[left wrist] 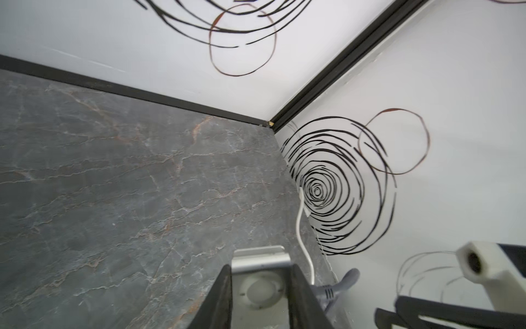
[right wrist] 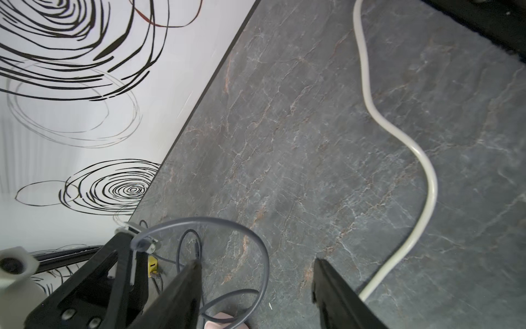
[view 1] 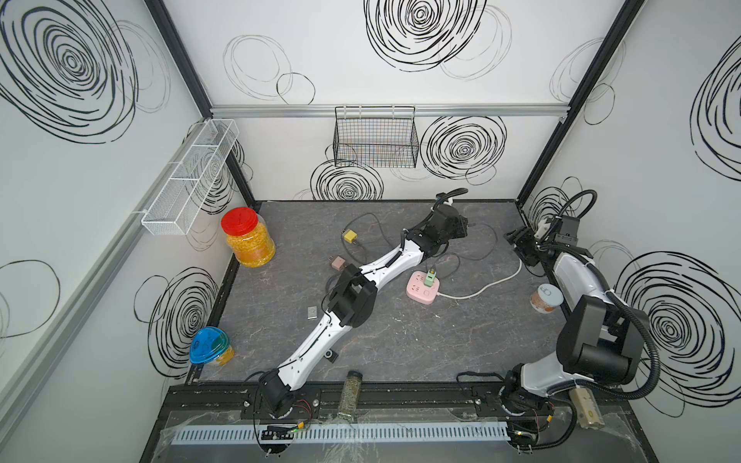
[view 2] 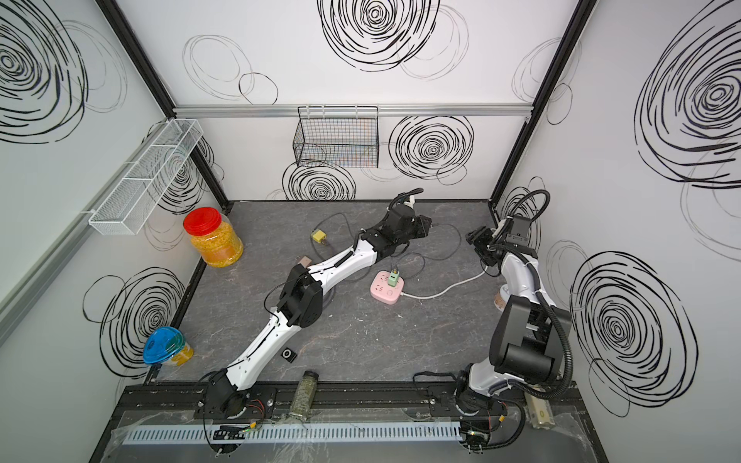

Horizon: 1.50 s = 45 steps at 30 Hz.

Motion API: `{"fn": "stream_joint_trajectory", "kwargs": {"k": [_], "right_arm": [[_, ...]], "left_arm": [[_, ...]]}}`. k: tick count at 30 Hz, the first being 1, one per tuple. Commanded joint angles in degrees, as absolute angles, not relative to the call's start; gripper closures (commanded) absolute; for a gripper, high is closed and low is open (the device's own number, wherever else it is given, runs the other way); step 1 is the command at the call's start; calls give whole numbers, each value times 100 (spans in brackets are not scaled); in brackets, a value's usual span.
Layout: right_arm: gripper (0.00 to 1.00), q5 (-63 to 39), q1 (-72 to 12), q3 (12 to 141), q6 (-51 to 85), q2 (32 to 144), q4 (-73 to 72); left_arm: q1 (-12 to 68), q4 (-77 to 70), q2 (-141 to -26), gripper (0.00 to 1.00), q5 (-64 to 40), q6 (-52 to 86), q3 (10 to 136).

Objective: Charge mp3
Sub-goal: Place the MP3 player at the center of the board.

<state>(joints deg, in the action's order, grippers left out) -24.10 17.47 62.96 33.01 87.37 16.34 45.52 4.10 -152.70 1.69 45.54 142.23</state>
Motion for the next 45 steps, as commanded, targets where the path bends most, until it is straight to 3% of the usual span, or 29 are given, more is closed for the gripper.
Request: {"fn": "stream_joint_trajectory", "kwargs": {"k": [1,4,9,16,25,30,32,36,38,40,45], "right_arm": [[34,-2236,1792,6206,3199,8712,1786],[34,-2475,1791,6166,3187,8870,1619],[35,-3720,1629,6138,3081,9225,1017],[36,-3575,941,6484,2990,9961,1452],[37,-4157,581,5869,3822,10046,486],[39,-3809,538,5880,4130,10204,154],[46,-3754,544,5920,4270,10380,-44],[75,-3649,527,6179,4470,10820,-420],[84,-3553,510,6420,4427,11025,-359],[90,-3465,518,6610,4387,11180,-276],[91,-3164,583,6892,4156,11243,-6]], "left_arm": [[4347,-74,-15561,68,369,4840,14227],[4295,-117,-15697,68,379,4774,14246],[4215,-36,-15885,68,517,4764,14243],[4067,187,-16005,65,1129,5140,14158],[3937,130,-16315,65,766,5337,14157],[3973,82,-16339,65,554,5300,14085],[3986,-28,-16322,65,410,5251,14025],[4014,-235,-16324,60,31,5145,13967],[4030,-330,-16316,57,-115,5072,13911],[4034,-438,-16285,53,-227,5054,13832],[3979,-521,-16191,43,-321,4976,13757]]}}
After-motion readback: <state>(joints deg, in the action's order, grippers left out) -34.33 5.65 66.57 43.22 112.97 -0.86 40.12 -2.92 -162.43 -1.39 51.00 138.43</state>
